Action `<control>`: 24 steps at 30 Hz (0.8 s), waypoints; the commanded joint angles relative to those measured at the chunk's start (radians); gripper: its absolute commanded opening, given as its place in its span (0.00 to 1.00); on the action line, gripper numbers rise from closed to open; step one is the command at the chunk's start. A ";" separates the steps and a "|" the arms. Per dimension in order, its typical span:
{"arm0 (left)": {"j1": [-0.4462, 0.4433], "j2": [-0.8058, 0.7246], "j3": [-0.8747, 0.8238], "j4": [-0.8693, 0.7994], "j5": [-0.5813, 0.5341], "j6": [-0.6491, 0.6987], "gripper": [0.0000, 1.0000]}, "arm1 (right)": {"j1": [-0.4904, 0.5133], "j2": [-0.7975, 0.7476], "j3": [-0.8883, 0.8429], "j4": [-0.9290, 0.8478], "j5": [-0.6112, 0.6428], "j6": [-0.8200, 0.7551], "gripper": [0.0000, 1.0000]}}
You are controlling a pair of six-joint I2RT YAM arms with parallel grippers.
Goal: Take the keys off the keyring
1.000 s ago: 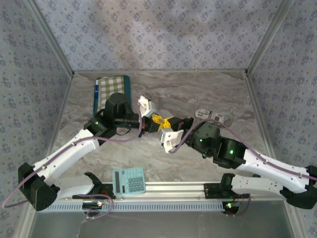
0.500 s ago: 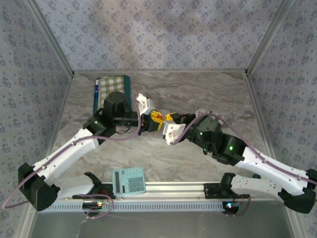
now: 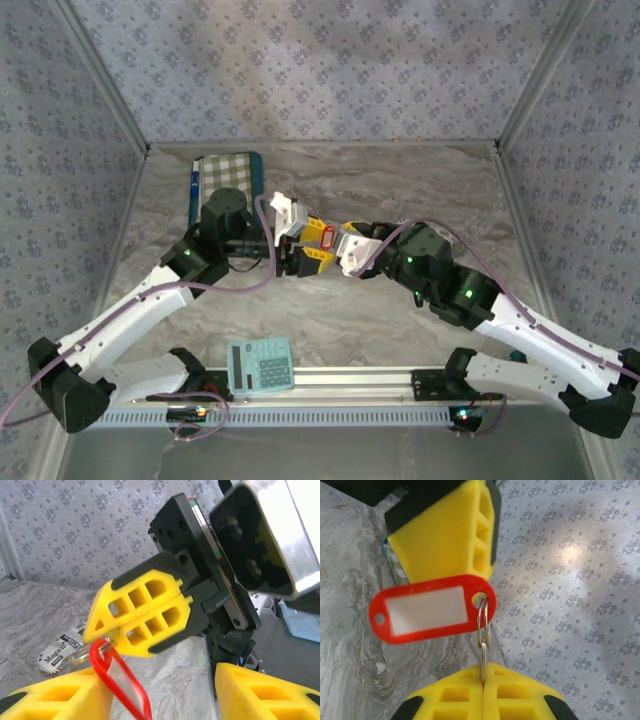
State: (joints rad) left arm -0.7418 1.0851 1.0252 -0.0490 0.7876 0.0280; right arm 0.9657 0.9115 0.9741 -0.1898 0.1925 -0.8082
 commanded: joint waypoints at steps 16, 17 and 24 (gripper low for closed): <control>0.037 -0.127 -0.039 0.020 -0.276 0.061 0.52 | -0.009 -0.019 0.123 -0.134 -0.041 0.146 0.00; 0.037 -0.125 -0.028 0.016 -0.280 0.081 0.51 | -0.008 -0.015 0.133 -0.146 -0.035 0.155 0.00; 0.016 -0.117 -0.009 0.019 -0.328 0.286 0.61 | 0.005 0.025 0.189 -0.220 -0.018 0.205 0.00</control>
State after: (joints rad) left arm -0.7136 0.9714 0.9886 -0.0483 0.4946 0.1967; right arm 0.9619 0.9241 1.1175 -0.3569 0.1608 -0.6525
